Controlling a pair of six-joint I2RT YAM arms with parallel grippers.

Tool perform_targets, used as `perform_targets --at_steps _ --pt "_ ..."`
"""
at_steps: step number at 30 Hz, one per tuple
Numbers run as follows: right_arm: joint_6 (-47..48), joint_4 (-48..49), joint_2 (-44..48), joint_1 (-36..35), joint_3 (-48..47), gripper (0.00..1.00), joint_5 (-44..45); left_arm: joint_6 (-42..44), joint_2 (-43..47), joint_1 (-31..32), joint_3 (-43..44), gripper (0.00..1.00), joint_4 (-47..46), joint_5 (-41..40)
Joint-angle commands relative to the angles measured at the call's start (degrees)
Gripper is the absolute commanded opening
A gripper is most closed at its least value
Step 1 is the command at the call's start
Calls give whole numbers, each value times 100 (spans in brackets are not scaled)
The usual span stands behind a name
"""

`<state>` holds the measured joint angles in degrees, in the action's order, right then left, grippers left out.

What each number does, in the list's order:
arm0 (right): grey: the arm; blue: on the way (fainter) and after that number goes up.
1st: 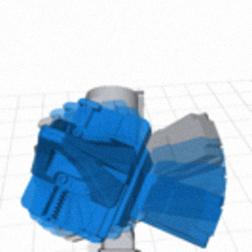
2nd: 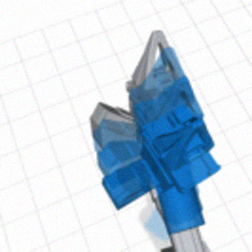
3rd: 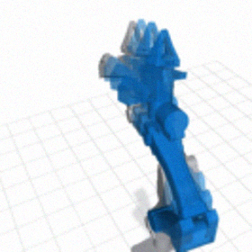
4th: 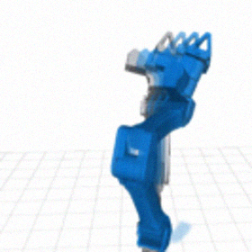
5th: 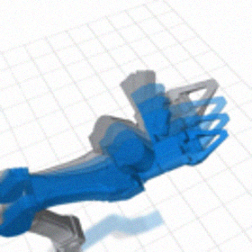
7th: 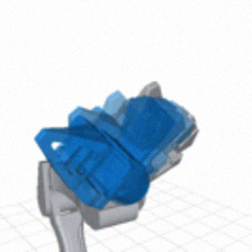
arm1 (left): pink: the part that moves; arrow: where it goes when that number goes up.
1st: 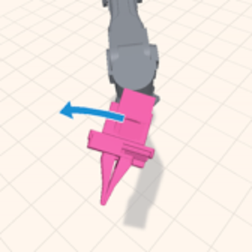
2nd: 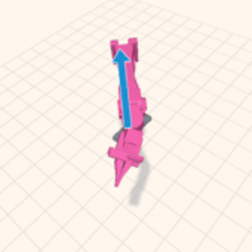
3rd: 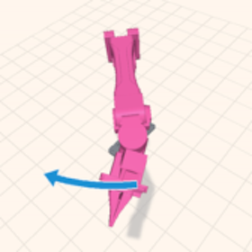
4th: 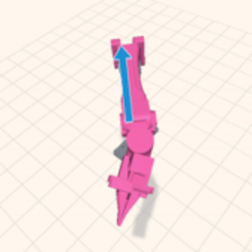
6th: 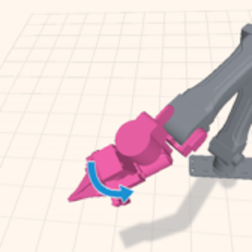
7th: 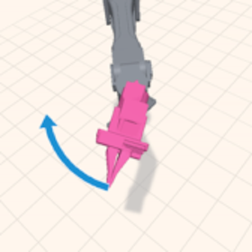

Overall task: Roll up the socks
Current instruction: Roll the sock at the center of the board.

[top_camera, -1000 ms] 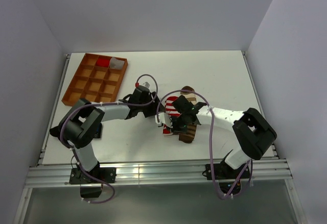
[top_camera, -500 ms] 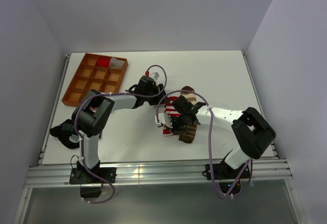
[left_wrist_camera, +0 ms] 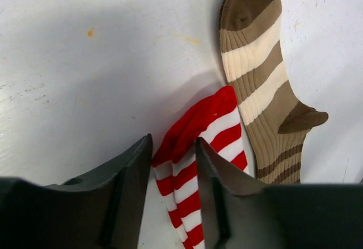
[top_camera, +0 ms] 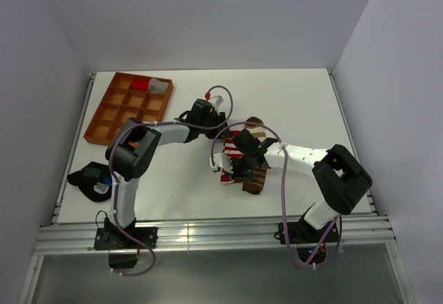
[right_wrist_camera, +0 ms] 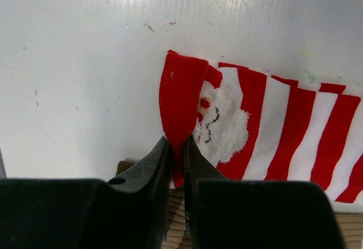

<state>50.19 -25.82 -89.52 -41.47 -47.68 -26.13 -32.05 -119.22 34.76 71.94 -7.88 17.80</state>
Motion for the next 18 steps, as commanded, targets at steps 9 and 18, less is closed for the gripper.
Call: perform_targets --at_steps 9,18 --pt "-115 -1 -22 25 -145 4 73 -336 -182 -259 -699 0 691 -259" --pt "-203 -642 -451 60 -688 4 -366 -688 671 -698 -1252 0 929 -1085"
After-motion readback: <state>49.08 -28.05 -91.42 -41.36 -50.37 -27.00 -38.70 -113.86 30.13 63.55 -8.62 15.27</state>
